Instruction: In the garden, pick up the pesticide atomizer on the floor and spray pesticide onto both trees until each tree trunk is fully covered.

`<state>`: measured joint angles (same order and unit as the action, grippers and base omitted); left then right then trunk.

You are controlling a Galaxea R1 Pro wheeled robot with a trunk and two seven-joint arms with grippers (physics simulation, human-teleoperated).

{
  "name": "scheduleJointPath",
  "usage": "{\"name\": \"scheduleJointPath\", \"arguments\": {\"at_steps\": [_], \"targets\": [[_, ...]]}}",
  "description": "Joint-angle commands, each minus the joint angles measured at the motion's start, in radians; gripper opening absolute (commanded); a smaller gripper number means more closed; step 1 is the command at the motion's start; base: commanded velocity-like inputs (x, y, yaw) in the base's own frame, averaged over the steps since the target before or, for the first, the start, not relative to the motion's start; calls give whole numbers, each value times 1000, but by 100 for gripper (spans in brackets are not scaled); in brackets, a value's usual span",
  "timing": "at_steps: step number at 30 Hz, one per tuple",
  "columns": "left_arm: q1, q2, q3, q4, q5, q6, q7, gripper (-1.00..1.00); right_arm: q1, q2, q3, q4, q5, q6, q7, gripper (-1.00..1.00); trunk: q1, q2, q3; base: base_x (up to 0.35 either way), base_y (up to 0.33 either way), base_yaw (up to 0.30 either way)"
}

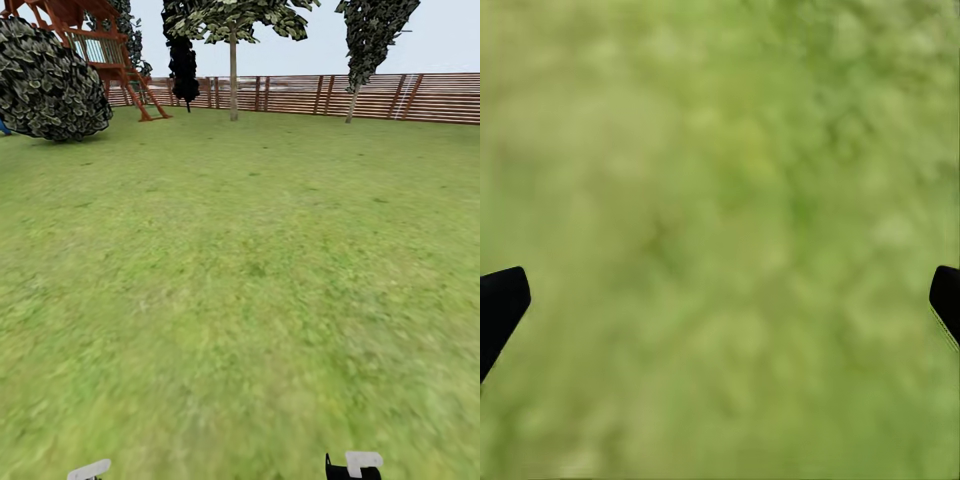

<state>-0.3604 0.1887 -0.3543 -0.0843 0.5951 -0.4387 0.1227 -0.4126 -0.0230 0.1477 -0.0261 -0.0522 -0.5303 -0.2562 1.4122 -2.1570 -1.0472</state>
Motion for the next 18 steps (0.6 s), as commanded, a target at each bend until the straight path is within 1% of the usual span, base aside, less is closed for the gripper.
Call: {"name": "scheduleJointPath", "arguments": {"at_steps": [1,18], "targets": [[0,0,0,0,0,0,0,-100,0,0,0,0,0,0,0,100,0,0,0,336,0,0],[0,0,0,0,-1,0,0,-100,0,0,0,0,0,0,0,100,0,0,0,336,0,0]]}}
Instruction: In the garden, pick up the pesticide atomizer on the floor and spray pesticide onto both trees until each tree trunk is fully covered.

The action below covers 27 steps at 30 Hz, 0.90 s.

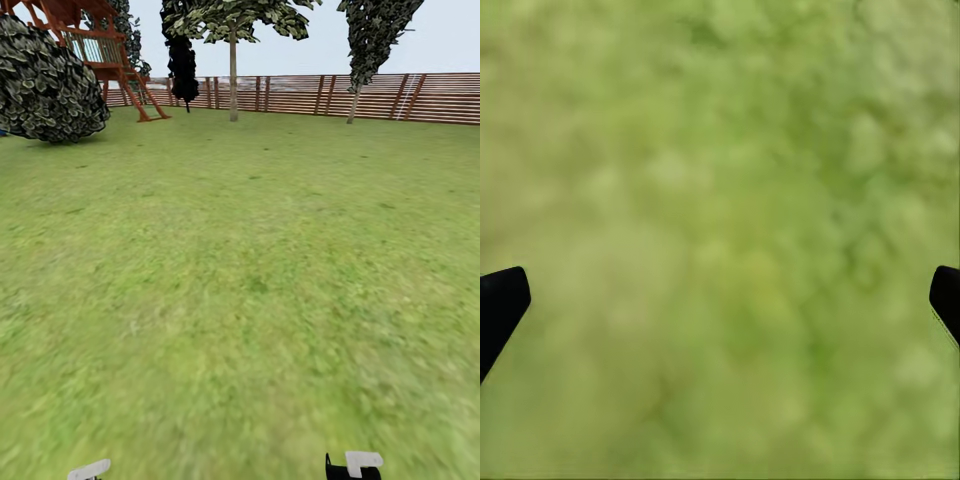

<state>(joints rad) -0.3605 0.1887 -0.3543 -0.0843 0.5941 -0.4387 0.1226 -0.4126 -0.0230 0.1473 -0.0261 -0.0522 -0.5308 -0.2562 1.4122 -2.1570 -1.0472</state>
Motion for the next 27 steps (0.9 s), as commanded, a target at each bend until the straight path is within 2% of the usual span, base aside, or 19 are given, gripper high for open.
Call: {"name": "scheduleJointPath", "arguments": {"at_steps": [1,27], "targets": [[0,0,0,0,0,0,0,-100,0,0,0,0,0,0,0,100,0,0,0,336,0,0],[0,0,0,0,1,0,0,-100,0,0,0,0,0,0,0,100,0,0,0,336,0,0]]}}
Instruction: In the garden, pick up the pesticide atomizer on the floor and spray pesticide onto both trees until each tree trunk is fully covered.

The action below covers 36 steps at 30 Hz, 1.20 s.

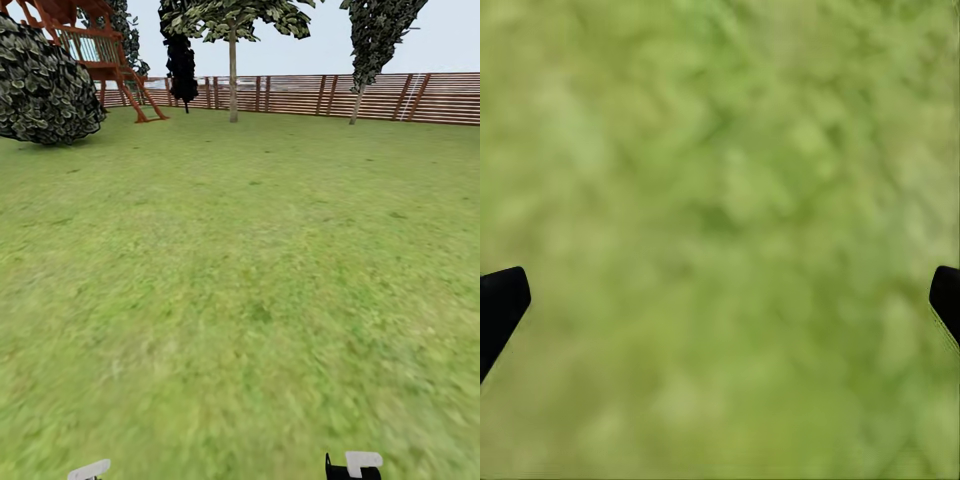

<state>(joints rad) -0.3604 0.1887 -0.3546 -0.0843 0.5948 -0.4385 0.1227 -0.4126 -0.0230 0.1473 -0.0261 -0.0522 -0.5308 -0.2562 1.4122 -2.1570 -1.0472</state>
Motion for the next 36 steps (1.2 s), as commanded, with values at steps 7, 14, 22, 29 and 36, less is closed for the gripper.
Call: {"name": "scheduleJointPath", "arguments": {"at_steps": [7,14,22,29,36], "targets": [[0,0,0,0,0,0,0,-100,0,0,0,0,0,0,0,100,0,0,0,336,0,0],[0,0,0,0,0,0,0,-100,0,0,0,0,0,0,0,100,0,0,0,336,0,0],[0,0,0,0,0,0,0,-100,0,0,0,0,0,0,0,100,0,0,0,336,0,0],[0,0,0,0,0,0,0,-100,0,0,0,0,0,0,0,100,0,0,0,336,0,0],[0,0,0,0,0,0,0,-100,0,0,0,0,0,0,0,100,0,0,0,336,0,0]]}}
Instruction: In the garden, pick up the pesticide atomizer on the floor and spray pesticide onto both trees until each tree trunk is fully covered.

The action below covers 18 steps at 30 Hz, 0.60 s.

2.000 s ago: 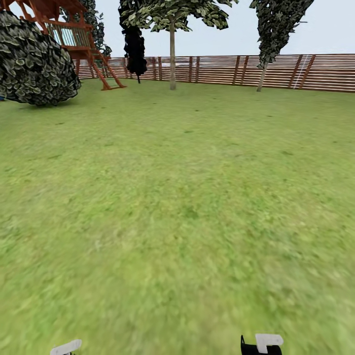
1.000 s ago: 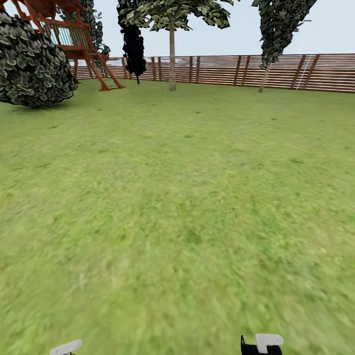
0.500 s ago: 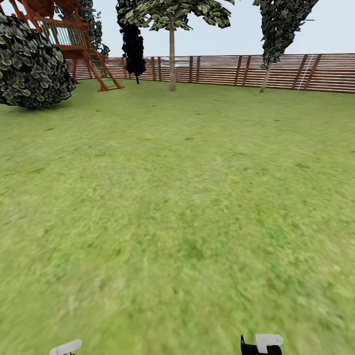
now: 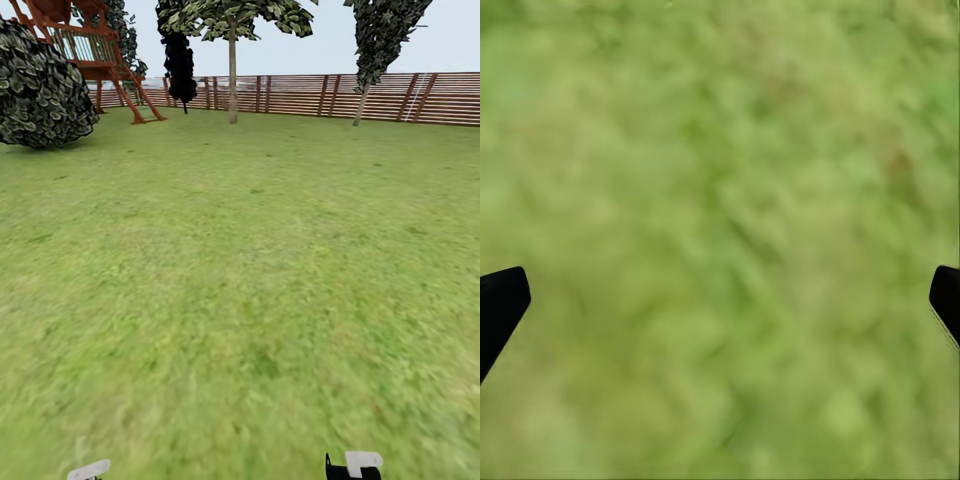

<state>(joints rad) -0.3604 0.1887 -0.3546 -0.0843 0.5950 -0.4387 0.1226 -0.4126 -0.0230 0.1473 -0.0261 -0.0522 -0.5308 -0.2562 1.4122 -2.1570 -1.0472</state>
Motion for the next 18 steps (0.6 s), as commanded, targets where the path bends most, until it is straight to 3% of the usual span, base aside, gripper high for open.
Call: {"name": "scheduleJointPath", "arguments": {"at_steps": [1,18], "targets": [[0,0,0,0,0,0,0,-100,0,0,0,0,0,0,0,100,0,0,0,337,0,0],[0,0,0,0,0,0,0,-100,0,0,0,0,0,0,0,100,0,0,0,337,0,0]]}}
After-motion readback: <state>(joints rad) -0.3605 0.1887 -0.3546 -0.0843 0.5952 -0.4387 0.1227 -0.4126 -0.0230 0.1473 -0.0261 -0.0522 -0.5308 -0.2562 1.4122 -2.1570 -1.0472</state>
